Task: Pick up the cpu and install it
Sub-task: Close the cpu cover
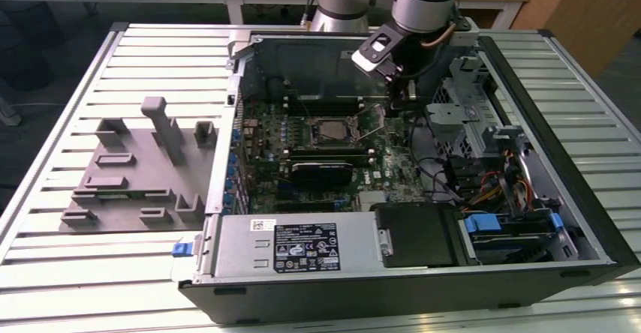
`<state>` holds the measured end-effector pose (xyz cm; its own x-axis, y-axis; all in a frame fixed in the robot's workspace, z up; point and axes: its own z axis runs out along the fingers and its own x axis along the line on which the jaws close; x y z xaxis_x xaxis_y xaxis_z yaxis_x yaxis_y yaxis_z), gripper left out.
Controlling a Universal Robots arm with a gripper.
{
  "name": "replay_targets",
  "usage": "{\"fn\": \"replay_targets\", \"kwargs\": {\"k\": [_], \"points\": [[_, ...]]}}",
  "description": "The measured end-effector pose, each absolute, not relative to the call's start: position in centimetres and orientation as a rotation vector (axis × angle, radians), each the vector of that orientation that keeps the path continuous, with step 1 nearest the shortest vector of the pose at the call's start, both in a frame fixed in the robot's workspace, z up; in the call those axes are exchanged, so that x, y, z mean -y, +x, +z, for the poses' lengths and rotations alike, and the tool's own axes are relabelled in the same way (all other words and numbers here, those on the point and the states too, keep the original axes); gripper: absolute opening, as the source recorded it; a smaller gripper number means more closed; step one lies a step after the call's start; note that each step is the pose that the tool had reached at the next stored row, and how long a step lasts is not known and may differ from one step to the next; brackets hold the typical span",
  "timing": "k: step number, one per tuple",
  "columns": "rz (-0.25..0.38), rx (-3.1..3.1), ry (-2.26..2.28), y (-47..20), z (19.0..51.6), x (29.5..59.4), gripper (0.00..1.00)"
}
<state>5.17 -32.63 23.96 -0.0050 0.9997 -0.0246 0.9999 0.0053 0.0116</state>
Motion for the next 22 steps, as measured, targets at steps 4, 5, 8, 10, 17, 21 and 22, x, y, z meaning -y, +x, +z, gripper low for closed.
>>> {"fn": "replay_targets", "kwargs": {"k": [4, 5, 8, 10, 17, 21, 22], "points": [[-0.014, -2.209, 2.198, 4.9, 24.0, 32.6, 0.11], [-0.014, -2.209, 2.198, 4.8, 24.0, 32.6, 0.11], [-0.013, -2.209, 2.198, 4.4, 24.0, 32.6, 0.11], [-0.012, -2.209, 2.199, 4.1, 24.0, 32.6, 0.11], [-0.007, -2.209, 2.204, 2.7, 24.0, 32.6, 0.11], [-0.005, -2.208, 2.207, 1.7, 24.0, 32.6, 0.11], [-0.005, -2.208, 2.207, 1.4, 24.0, 32.6, 0.11]]}}
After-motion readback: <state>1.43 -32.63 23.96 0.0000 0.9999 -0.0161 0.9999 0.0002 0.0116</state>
